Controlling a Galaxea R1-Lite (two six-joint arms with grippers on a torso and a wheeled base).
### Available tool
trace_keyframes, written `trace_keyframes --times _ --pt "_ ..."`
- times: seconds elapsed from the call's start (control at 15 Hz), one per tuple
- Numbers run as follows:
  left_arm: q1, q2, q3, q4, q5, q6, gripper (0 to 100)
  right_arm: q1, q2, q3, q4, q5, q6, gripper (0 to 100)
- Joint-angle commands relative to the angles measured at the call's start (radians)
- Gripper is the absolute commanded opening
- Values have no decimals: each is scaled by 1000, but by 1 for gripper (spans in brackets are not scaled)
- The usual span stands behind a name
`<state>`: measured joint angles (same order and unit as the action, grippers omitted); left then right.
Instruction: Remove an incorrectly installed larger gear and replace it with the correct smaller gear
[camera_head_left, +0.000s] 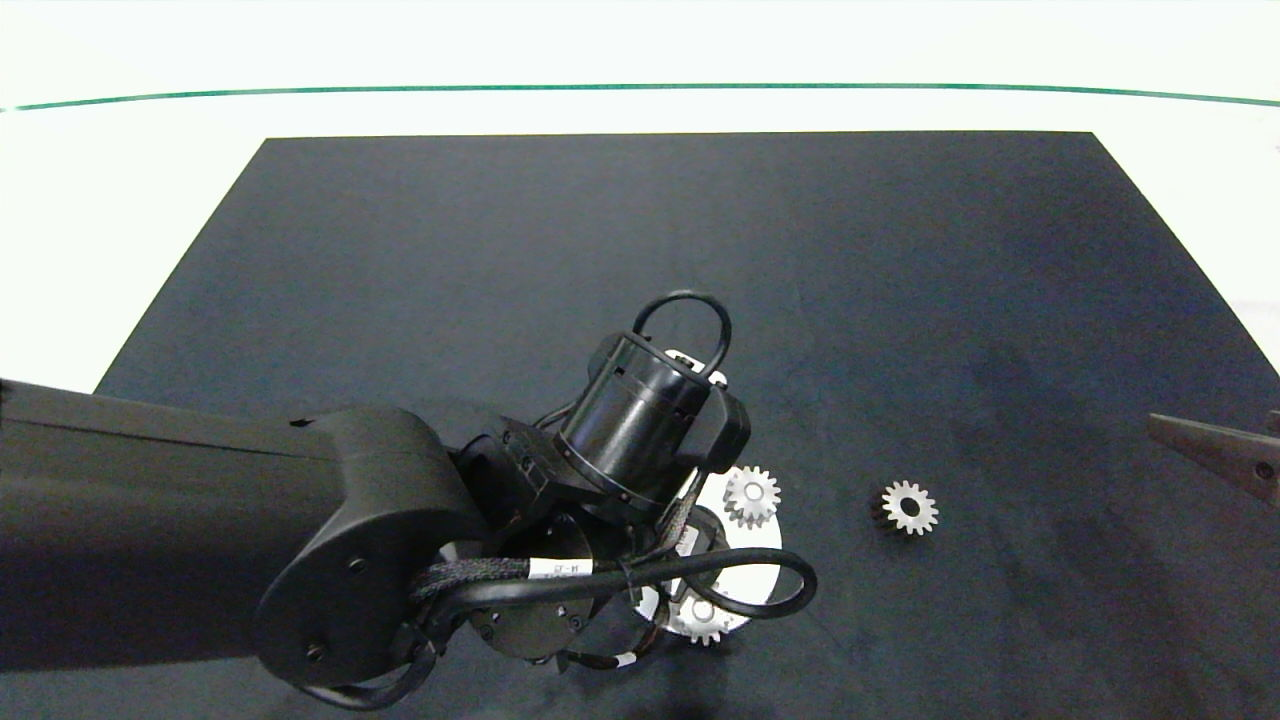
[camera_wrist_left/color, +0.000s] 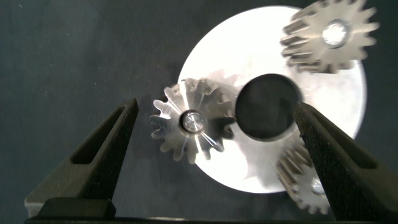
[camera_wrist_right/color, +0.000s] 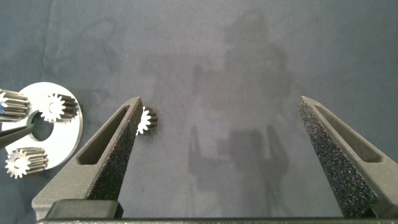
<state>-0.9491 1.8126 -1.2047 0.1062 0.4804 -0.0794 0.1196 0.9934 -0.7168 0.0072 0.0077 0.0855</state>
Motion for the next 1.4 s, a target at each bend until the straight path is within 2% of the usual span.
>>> trace_keyframes --times 0.07,0.47,1.4 --pt "16 11 4 1 3 0 100 0 1 0 0 2 0 100" --pt "18 11 4 1 3 9 100 0 2 2 0 3 0 100" --pt "15 22 7 1 3 9 72 2 -2 5 -1 9 0 100"
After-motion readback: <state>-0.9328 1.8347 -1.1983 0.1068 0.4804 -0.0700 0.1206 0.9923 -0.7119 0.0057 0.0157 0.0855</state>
